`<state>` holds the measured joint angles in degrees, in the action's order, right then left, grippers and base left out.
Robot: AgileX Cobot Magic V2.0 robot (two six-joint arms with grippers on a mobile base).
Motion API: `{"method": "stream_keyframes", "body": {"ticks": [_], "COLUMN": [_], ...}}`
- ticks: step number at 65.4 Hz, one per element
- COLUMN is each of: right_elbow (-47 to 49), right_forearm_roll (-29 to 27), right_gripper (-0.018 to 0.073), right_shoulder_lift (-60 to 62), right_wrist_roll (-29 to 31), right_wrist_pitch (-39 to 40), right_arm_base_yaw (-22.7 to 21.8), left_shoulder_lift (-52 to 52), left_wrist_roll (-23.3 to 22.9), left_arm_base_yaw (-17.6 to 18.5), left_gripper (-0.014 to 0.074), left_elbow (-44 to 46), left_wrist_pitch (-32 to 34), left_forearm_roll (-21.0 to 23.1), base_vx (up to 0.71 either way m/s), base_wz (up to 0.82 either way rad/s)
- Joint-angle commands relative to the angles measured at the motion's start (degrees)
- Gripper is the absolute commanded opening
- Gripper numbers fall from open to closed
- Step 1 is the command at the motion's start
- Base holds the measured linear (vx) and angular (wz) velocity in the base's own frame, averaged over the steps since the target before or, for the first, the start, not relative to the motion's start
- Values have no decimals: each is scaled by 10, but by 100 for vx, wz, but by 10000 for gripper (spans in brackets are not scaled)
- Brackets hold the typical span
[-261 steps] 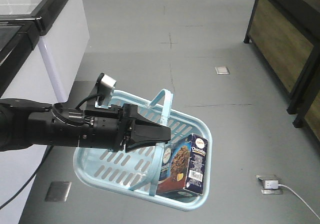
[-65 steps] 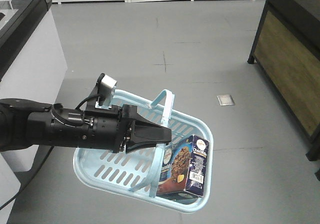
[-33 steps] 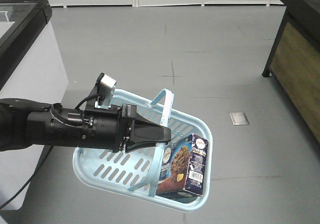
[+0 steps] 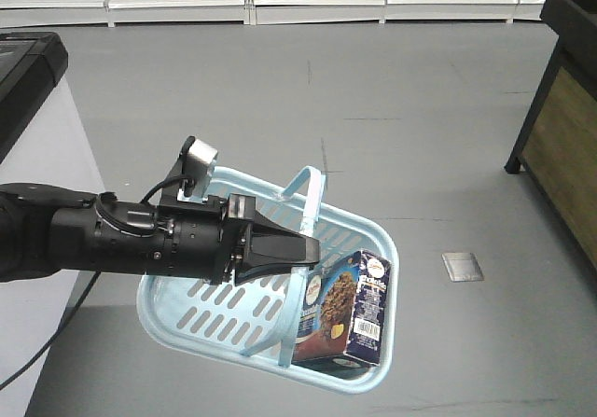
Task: Left arm holds basket, right arm returns cookies
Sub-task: 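Hold the basket up with the left gripper while the base turns, then carry the basket in the left gripper past the drink shelves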
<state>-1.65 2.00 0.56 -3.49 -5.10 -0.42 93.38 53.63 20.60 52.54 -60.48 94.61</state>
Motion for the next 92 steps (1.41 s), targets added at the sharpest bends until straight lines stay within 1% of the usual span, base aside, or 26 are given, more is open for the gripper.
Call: {"method": "stream_keyframes", "body": {"ticks": [1,92], "right_elbow": [-1,-1], "right_forearm_roll": [6,6], "right_gripper": [-3,-3], "right_shoulder_lift": [7,7], "right_wrist_roll": [3,3], "right_wrist_pitch": [40,40], "right_arm_base_yaw": [-3,-3], "left_shoulder_lift": [-29,-29], "left_wrist_roll": [10,10], "left_arm_base_yaw": [2,2], "left_gripper": [-6,-6], "left_elbow": [18,18], "left_wrist_pitch": [-39,-39], "left_forearm_roll": [73,73], "base_vx": [46,51], "base_wz": [1,4]}}
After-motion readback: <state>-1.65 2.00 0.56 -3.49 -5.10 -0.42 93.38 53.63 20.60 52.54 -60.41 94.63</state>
